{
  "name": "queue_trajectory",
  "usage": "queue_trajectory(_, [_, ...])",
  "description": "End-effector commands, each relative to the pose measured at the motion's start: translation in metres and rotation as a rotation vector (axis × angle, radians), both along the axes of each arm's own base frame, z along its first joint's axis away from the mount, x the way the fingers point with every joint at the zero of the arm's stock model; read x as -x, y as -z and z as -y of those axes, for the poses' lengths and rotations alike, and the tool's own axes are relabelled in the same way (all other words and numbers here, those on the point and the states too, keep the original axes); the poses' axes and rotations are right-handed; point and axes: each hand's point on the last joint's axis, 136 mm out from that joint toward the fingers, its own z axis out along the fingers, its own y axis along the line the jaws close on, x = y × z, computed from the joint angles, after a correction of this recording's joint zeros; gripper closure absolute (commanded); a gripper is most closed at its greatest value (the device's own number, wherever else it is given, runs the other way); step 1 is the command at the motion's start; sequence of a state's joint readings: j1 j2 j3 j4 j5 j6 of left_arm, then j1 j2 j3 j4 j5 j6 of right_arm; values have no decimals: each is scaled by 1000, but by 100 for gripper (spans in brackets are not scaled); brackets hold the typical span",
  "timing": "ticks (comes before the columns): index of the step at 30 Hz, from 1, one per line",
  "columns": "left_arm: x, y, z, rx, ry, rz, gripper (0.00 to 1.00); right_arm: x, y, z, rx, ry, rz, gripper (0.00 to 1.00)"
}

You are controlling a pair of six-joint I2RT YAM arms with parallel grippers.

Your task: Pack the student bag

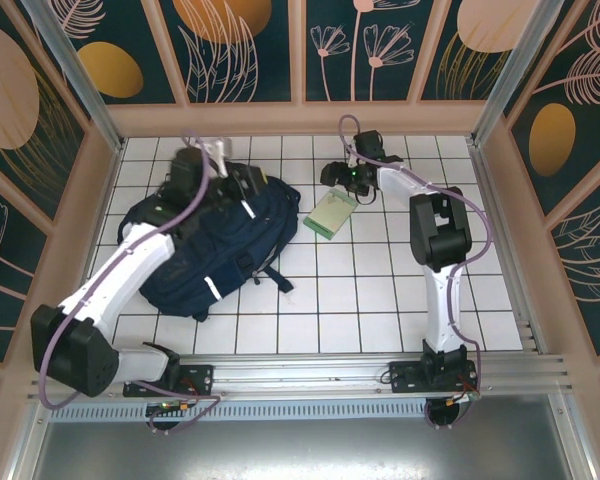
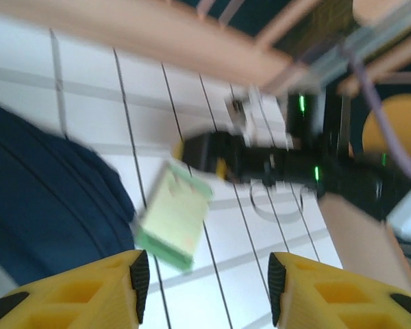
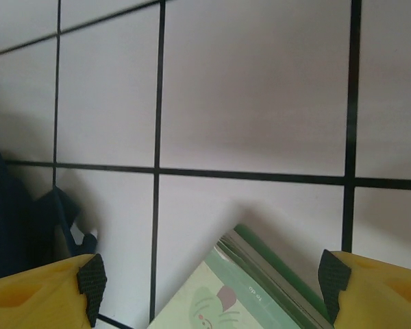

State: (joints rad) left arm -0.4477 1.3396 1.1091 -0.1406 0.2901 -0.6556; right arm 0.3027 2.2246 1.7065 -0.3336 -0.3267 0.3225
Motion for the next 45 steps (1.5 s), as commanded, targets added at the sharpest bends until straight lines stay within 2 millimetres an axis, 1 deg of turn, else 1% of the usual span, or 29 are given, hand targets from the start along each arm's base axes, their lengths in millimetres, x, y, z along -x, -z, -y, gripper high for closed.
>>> queue_trajectory(1, [20, 27, 50, 53, 84, -57, 49, 18, 13, -7, -22, -61, -56, 18])
queue_trajectory(3, [29, 47, 69, 41, 114, -89, 49, 23, 14, -10, -39, -70, -66, 18])
queue_trajectory(5, [35, 63, 80, 46, 124, -120, 49, 28, 15, -9, -46, -69, -76, 18])
queue_trajectory(6, [37, 68, 84, 54, 127, -128, 49, 32, 16, -9, -54, -71, -81, 18])
queue_trajectory(9, [40, 91, 83, 67, 110, -173, 49, 48, 20, -8, -82, -62, -110, 18])
queue_trajectory(12, [42, 110, 87, 105, 107, -227, 48, 71, 23, -5, -122, -41, -133, 18])
queue_trajectory(13, [40, 119, 87, 101, 86, -249, 47, 79, 23, -5, -145, -37, -138, 18])
queue_trajectory(17, [32, 146, 85, 98, 11, -331, 46, 106, 11, -7, -245, -26, -136, 19])
queue_trajectory(19, [27, 161, 84, 69, -28, -377, 47, 115, 8, -8, -286, -24, -139, 19])
queue_trajectory(21, [22, 173, 83, 26, -56, -404, 47, 119, 3, -13, -334, -37, -144, 19])
queue_trajectory(23, [22, 198, 79, -27, -82, -449, 48, 120, 2, -18, -369, -45, -162, 21])
queue_trajectory(24, [15, 194, 81, -31, -88, -439, 48, 121, 2, -18, -378, -44, -168, 21])
queue_trajectory(28, [10, 215, 73, -102, -138, -465, 48, 125, -5, -23, -416, -61, -175, 23])
queue_trajectory(30, [11, 225, 70, -127, -149, -474, 49, 128, -8, -24, -425, -70, -175, 25])
queue_trajectory(33, [14, 239, 71, -139, -135, -494, 49, 134, -11, -25, -447, -85, -185, 26])
queue_trajectory(36, [18, 253, 69, -165, -124, -517, 50, 141, -6, -25, -454, -89, -205, 26])
queue_trajectory(41, [23, 264, 66, -201, -104, -523, 50, 151, -7, -34, -548, -114, -250, 28])
queue_trajectory(45, [28, 271, 69, -190, -72, -541, 54, 157, -20, -40, -641, -133, -263, 32])
